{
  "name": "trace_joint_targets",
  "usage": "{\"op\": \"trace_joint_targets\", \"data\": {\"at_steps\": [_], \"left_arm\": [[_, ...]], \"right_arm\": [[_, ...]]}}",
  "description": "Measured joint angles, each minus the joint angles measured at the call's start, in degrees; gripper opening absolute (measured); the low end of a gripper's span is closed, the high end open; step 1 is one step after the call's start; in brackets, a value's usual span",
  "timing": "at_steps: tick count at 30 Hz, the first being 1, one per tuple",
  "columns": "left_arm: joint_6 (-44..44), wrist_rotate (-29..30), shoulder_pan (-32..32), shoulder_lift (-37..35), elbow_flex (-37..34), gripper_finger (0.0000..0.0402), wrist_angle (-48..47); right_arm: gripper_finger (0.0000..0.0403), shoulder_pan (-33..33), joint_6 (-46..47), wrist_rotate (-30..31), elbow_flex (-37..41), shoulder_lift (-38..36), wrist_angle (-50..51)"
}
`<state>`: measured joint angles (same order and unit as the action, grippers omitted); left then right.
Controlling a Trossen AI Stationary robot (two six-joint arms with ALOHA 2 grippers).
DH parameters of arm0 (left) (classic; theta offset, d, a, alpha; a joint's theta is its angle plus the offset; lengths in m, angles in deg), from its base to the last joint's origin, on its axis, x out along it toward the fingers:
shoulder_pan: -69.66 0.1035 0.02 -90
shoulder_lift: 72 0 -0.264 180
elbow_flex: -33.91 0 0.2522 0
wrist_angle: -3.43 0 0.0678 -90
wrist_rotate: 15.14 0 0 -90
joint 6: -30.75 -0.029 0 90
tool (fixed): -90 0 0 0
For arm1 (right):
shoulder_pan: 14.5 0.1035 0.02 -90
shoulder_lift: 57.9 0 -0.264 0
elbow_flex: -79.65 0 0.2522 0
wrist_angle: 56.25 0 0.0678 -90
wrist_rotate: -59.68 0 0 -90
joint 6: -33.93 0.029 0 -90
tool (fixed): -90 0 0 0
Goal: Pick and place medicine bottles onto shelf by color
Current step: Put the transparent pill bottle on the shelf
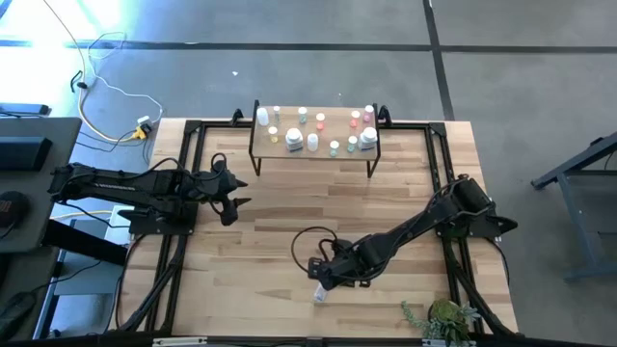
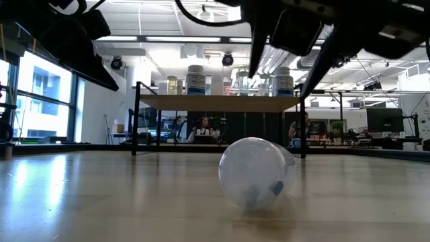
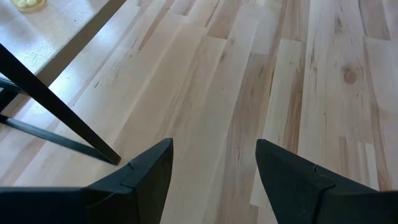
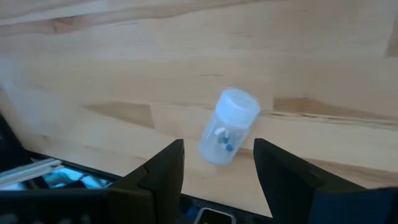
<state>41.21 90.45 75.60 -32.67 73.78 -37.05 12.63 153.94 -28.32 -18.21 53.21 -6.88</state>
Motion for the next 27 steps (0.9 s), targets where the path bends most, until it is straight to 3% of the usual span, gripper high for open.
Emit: {"op": "trace_joint_targets", "data": {"at_steps": [7, 14, 27], "left_arm": [[-0.1, 0.0, 0.0, 0.0, 0.0, 0.022, 0.0], [-0.1, 0.0, 0.0, 0.0, 0.0, 0.022, 0.0], [-0.1, 0.0, 0.0, 0.0, 0.0, 0.022, 0.0]], "right_arm": [[0.0184, 0.0, 4.4, -0.2, 2.8, 0.5, -4.2], [0.0184, 0.0, 7.1, -7.2, 2.9, 5.4, -9.9], [0.0184, -0.7, 11.6, -5.0, 2.9, 7.3, -9.2]]}}
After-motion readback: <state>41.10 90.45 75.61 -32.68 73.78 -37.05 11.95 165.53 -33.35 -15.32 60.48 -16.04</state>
